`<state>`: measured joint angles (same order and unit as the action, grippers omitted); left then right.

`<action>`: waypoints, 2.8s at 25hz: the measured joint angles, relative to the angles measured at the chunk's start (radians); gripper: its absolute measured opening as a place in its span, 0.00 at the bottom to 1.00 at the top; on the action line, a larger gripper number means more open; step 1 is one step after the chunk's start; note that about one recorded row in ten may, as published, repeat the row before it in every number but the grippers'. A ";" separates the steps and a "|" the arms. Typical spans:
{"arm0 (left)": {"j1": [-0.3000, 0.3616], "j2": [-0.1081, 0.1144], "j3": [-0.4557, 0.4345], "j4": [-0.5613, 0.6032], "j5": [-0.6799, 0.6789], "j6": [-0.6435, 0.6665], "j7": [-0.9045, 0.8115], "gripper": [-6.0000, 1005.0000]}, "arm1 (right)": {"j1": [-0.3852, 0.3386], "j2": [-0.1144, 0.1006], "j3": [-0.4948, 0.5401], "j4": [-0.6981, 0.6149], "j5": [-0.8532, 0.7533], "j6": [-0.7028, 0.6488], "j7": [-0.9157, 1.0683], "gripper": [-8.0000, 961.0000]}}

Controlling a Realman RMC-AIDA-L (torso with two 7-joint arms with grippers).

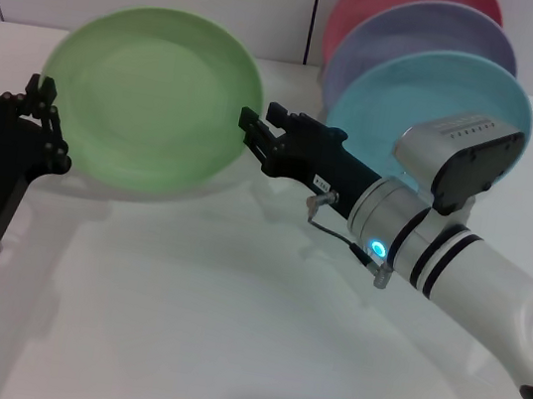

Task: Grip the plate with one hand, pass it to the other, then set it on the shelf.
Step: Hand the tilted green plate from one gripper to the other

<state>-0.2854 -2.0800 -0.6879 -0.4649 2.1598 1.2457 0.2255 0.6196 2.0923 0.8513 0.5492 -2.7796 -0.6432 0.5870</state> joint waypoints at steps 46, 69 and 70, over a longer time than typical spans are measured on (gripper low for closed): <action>0.001 0.000 0.019 0.002 0.001 -0.003 0.000 0.11 | 0.000 0.000 -0.007 -0.002 0.000 0.002 0.001 0.27; -0.004 0.000 0.017 0.009 0.000 -0.003 0.000 0.11 | 0.000 0.000 0.003 -0.008 0.000 0.002 0.000 0.21; -0.004 0.000 0.017 0.009 0.000 -0.003 0.000 0.11 | 0.000 0.000 0.003 -0.008 0.000 0.002 0.000 0.21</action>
<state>-0.2892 -2.0800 -0.6712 -0.4561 2.1598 1.2428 0.2255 0.6196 2.0923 0.8539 0.5410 -2.7796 -0.6412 0.5868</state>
